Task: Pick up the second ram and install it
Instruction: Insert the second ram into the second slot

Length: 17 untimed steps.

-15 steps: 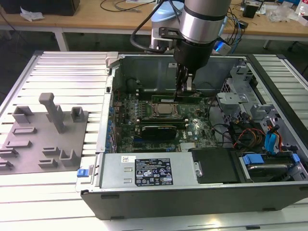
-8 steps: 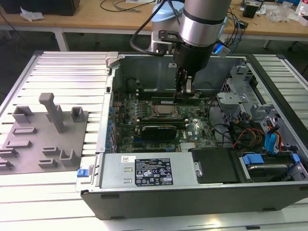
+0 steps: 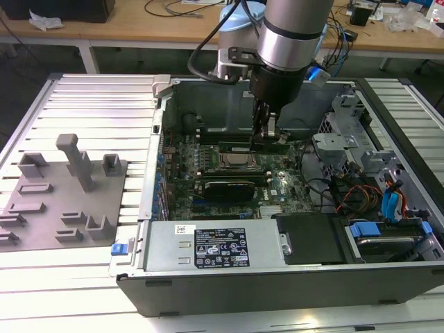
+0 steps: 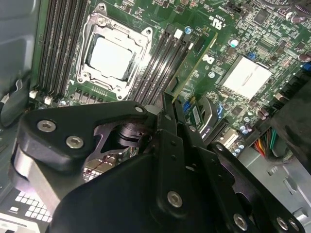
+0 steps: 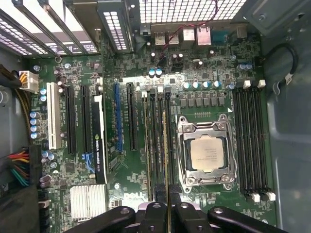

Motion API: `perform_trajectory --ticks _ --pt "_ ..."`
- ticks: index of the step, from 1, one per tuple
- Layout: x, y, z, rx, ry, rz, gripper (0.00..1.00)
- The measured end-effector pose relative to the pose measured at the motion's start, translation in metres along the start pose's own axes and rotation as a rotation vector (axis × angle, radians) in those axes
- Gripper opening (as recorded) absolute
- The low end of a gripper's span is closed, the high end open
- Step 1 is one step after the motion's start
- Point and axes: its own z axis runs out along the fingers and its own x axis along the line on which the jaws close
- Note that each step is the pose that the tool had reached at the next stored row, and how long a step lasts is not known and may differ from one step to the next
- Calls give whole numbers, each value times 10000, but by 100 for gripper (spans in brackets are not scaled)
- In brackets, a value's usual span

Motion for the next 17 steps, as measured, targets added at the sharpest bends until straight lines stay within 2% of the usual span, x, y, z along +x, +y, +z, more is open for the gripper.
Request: perform_trajectory --ticks 17 --pt "2 -7 119 0 -1 0 13"
